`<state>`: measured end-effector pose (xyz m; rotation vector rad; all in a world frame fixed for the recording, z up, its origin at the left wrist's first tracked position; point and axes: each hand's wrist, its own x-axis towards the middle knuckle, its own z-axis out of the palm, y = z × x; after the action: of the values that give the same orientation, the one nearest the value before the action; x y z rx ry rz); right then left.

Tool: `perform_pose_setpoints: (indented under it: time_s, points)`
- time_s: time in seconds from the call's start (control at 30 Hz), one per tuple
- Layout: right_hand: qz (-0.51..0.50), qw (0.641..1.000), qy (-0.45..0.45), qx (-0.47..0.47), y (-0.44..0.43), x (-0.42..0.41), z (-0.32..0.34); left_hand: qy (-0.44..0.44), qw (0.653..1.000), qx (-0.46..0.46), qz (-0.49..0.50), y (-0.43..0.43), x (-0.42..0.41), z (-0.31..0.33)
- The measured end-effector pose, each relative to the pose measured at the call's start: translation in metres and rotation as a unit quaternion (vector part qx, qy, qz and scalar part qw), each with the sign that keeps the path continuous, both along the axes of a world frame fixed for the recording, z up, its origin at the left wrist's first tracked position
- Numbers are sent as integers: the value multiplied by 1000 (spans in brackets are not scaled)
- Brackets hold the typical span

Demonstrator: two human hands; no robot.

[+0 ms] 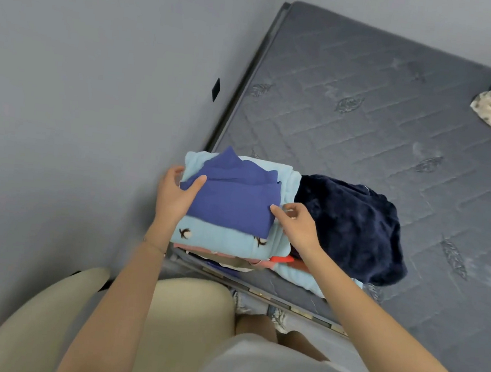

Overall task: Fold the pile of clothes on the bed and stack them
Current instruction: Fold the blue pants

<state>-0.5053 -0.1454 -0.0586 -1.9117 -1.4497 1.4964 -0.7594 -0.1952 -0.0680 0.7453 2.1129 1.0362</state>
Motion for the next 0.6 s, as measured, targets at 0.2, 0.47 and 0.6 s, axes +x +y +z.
perform_pose_setpoints:
  time_s: [0.2, 0.47, 0.6]
  points:
    - [81, 990, -62, 97, 10, 18, 12, 241, 966, 18, -89, 11, 20, 23]
    - [260, 890, -326, 182, 46, 46, 35, 324, 908, -5, -266, 57, 76, 38]
    - [261, 880, -373, 133, 65, 71, 47, 356, 861, -53, -359, 89, 110, 41]
